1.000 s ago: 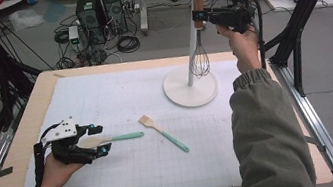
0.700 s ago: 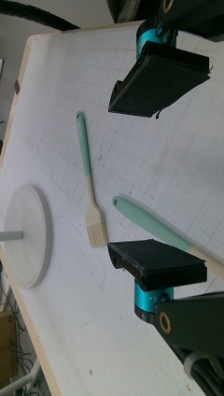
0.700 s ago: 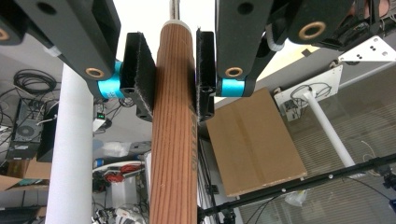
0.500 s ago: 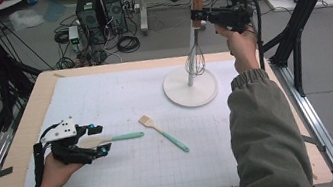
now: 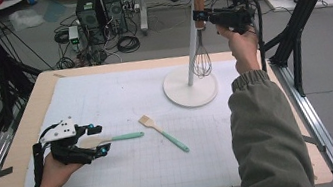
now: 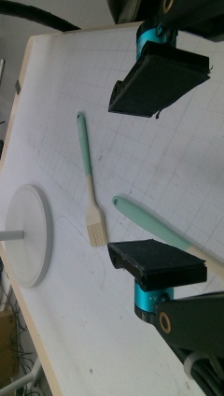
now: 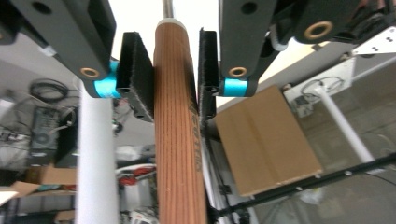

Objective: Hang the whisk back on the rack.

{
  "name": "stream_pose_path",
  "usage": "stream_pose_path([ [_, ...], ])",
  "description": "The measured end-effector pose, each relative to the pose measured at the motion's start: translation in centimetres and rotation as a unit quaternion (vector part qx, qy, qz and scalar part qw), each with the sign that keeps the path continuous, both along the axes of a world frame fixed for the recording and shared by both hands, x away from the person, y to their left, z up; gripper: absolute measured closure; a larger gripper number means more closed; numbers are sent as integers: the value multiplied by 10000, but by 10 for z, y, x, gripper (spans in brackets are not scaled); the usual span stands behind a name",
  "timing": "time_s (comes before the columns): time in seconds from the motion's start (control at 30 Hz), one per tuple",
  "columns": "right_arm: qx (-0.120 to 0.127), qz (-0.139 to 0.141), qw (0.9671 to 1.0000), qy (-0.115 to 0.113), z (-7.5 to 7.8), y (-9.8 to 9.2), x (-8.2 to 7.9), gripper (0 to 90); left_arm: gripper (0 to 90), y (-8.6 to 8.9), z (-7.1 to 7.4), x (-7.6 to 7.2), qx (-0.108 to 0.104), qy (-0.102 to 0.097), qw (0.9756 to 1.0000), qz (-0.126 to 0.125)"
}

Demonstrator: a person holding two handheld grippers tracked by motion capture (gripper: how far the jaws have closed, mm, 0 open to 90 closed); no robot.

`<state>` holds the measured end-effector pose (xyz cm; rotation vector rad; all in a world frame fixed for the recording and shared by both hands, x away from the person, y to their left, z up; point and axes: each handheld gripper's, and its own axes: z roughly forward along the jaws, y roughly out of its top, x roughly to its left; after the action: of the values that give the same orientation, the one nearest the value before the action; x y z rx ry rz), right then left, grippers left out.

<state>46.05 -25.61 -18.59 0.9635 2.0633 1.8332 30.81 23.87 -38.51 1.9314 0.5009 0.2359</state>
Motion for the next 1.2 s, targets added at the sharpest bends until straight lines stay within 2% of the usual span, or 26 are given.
stream_pose_path([
  [0.13,-144,-100,9998,-35,1,-2,-3,648,278,-1,0,0,-8,-12,10000,9],
  [0.27,-179,-210,9995,-121,1,-7,-7,625,277,-1,0,0,-2,-14,10000,29],
  [0.43,-187,-293,9993,-109,-2,-13,-13,596,277,-1,0,1,18,-19,10000,23],
  [0.73,-305,-248,9991,-173,-3,-17,-24,544,277,0,0,1,32,-17,10000,39],
  [1.2,-322,-133,9988,-356,-2,-17,-45,442,270,1,-1,3,24,-27,10000,86],
])
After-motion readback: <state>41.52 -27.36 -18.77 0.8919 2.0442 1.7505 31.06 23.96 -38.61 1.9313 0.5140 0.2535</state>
